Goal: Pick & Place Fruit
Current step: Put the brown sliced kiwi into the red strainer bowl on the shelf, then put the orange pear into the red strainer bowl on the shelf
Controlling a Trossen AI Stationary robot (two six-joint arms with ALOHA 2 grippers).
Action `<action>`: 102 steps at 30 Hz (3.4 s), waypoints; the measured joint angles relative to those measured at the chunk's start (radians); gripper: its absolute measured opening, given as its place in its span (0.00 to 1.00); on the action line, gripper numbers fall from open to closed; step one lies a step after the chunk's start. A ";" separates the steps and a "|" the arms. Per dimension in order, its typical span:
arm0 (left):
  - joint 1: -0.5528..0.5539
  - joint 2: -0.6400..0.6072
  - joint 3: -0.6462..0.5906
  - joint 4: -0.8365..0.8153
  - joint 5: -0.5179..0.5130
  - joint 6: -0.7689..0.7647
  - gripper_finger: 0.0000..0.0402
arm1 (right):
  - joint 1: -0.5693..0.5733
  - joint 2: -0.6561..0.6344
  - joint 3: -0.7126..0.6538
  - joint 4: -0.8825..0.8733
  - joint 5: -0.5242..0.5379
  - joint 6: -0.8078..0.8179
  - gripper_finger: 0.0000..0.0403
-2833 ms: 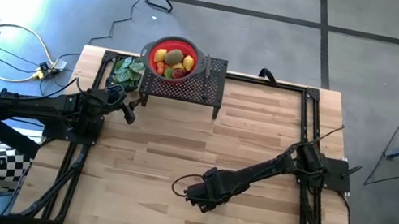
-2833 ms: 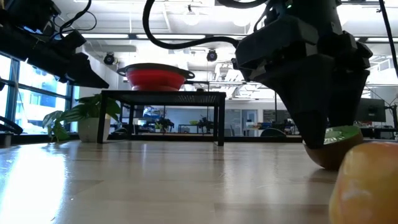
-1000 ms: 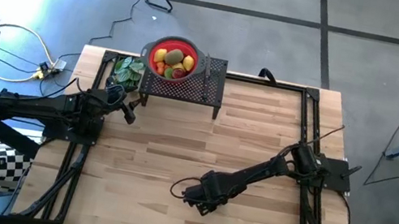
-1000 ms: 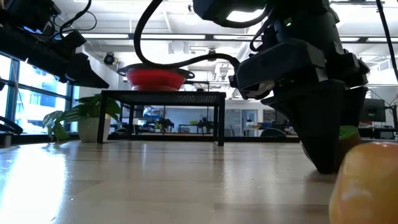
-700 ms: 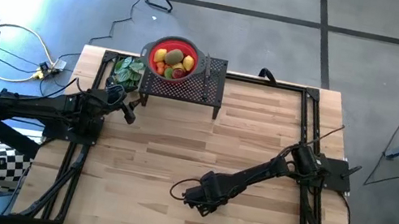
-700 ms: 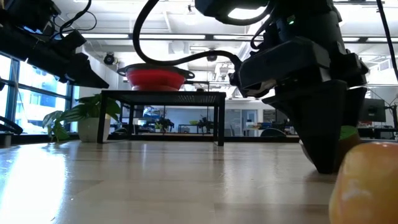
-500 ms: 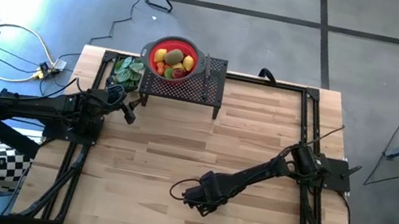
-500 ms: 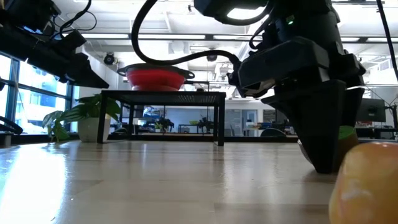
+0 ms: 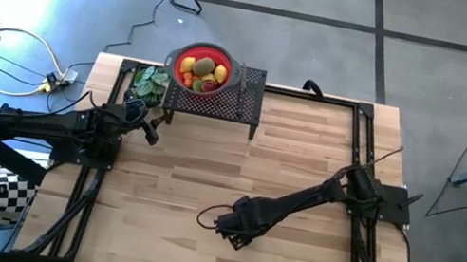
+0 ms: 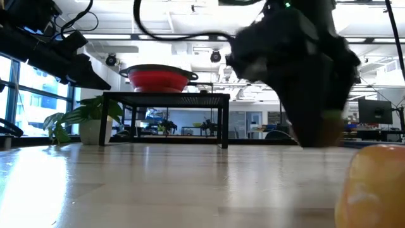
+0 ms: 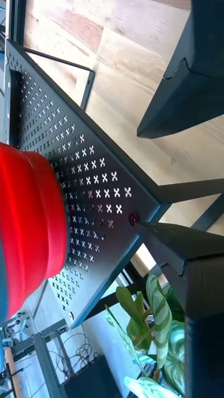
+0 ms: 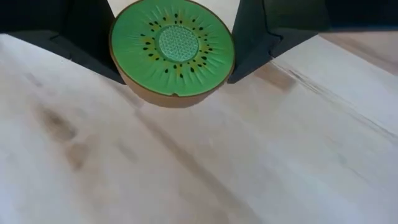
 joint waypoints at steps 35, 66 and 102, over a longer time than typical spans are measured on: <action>0.000 0.000 0.000 0.000 0.000 0.045 0.57 | -0.456 -0.260 0.002 1.053 0.742 -0.943 0.58; 0.000 0.000 0.000 0.000 0.000 0.045 0.57 | -0.616 -0.098 0.002 1.378 0.654 -1.021 0.97; 0.000 0.000 0.000 -0.004 0.009 0.029 0.57 | -0.176 -0.380 0.002 0.708 0.350 -0.804 0.57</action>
